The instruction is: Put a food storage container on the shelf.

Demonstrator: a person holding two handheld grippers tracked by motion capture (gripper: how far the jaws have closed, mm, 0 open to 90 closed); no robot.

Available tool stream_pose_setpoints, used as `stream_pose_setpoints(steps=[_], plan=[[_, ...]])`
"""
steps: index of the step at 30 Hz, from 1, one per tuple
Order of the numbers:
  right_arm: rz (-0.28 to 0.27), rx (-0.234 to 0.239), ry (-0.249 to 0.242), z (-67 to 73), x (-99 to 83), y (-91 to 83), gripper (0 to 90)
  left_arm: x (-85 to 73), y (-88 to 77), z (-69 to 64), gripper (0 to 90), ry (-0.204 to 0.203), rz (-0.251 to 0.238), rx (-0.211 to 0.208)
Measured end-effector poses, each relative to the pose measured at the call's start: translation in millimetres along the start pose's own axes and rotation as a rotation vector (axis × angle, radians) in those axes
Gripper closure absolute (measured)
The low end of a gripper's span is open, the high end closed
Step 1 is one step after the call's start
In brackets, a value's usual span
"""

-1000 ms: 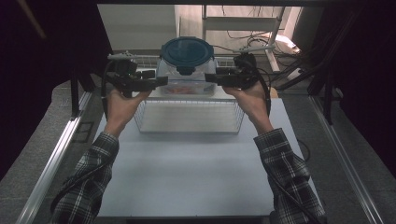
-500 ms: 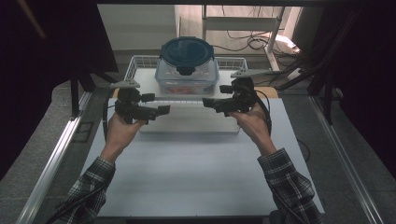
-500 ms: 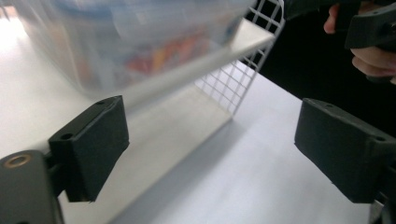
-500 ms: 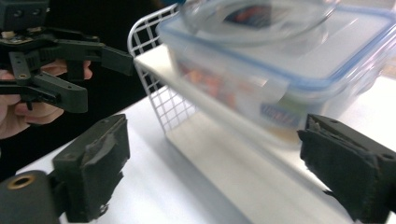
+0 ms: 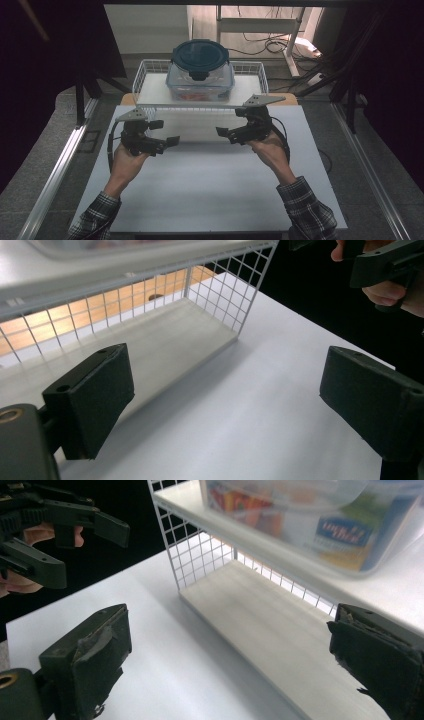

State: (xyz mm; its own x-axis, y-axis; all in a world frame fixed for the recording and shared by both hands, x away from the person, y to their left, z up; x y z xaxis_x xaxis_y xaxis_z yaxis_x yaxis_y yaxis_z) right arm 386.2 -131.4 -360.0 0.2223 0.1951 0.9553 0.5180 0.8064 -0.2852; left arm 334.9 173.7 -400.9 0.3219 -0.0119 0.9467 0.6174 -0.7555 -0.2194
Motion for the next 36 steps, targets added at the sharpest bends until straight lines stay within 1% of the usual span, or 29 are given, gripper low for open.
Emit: stream_pose_setpoints(steps=[3,5,9,11,15,17,21,22,24,25,28,32,36], plan=[[0.005,0.002,-0.010,2.3,-7.3,-1.0,2.1,-9.8,-0.3,-3.6,6.7,0.020,0.009,0.008],[0.000,0.008,-0.011,3.8,-12.2,-1.5,1.6,-16.3,-0.2,-5.6,6.6,0.027,0.015,0.014],[0.001,0.027,0.007,7.4,-23.2,-2.9,1.3,-29.6,0.9,-8.5,6.1,0.028,0.021,0.012],[0.006,0.031,0.001,9.6,-29.0,-2.7,1.3,-36.3,2.3,-9.6,6.0,0.017,0.025,0.005],[0.009,0.030,-0.007,13.7,-39.5,-2.0,1.3,-49.0,3.8,-10.3,6.1,0.010,0.033,-0.001],[0.012,0.031,0.000,15.0,-44.9,-1.9,1.3,-55.4,4.1,-10.2,5.7,0.004,0.030,-0.003],[0.018,0.025,-0.004,15.7,-55.3,-1.5,1.1,-69.6,3.8,-8.7,5.6,-0.024,0.005,-0.017],[0.025,0.023,-0.006,15.8,-57.3,-1.5,1.0,-73.2,4.6,-8.3,5.5,-0.027,0.010,-0.020],[0.025,0.018,-0.006,16.2,-60.4,-2.2,0.8,-80.2,5.0,-8.3,5.5,-0.024,-0.001,-0.015],[0.024,0.019,-0.003,16.8,-61.8,-3.0,0.8,-83.3,5.5,-8.3,5.5,-0.023,0.002,-0.017],[0.030,0.019,-0.012,19.5,-66.6,-5.0,0.5,-89.8,6.5,-9.2,4.8,-0.008,0.017,-0.004],[0.037,0.013,-0.026,22.5,-72.8,-8.2,0.2,-93.5,5.8,-11.9,4.0,-0.012,0.022,-0.004],[0.043,0.012,-0.027,24.0,-79.8,-9.1,0.0,-96.8,2.9,-15.1,3.6,-0.003,0.034,0.004]])
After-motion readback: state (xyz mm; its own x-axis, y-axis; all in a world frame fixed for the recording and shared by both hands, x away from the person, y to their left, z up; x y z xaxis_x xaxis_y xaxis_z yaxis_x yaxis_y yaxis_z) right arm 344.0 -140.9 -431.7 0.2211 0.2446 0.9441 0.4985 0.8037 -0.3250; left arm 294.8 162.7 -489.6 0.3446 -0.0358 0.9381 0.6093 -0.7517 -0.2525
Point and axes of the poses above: each handheld gripper's, and its own axes: y roughly forward along the jaws, x roughly out of its top, z roughly to its left, the point moved 2 cm from there along y, roughly forward along the jaws, and after that the axes turned 12 degrees about -z, right-handed, at the moved point
